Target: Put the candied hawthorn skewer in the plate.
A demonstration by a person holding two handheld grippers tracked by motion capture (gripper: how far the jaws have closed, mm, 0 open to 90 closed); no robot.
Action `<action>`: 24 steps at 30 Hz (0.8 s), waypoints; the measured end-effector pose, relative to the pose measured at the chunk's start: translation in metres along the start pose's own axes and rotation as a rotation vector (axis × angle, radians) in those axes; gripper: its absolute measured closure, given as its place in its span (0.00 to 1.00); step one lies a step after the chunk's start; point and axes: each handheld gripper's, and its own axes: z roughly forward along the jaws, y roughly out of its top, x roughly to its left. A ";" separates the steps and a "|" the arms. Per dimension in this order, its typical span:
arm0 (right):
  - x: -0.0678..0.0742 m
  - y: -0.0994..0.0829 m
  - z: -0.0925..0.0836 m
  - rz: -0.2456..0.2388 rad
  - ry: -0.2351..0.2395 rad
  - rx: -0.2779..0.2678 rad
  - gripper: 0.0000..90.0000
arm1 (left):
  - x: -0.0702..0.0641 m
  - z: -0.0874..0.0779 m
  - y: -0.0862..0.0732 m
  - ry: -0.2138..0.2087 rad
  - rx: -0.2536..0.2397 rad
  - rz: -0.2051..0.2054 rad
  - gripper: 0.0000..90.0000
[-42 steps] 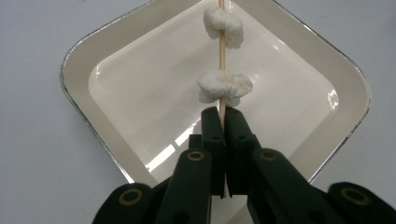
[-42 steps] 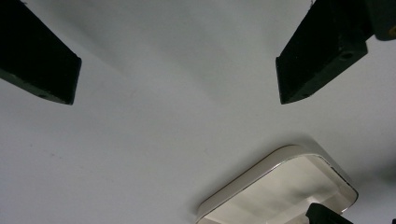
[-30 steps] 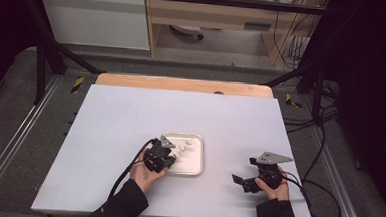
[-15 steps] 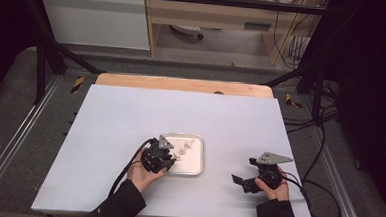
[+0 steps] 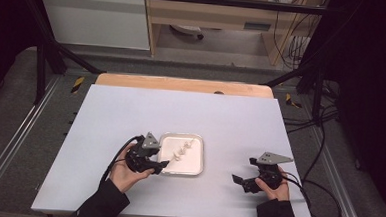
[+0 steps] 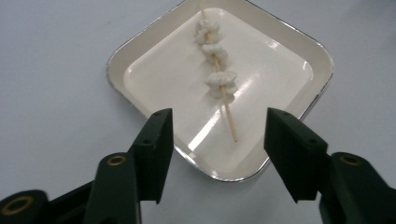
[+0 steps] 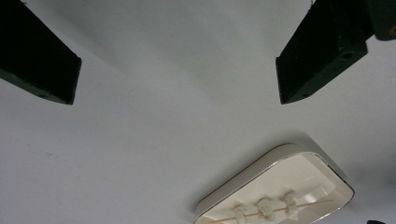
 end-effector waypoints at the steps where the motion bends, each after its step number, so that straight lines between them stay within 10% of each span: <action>1: 0.000 0.000 0.000 0.000 0.000 0.000 0.01 | 0.003 -0.003 -0.002 0.002 -0.004 -0.002 0.44; 24: 0.000 -0.002 0.000 0.015 -0.003 0.002 0.01 | 0.054 -0.038 -0.094 0.036 -0.119 -0.136 0.14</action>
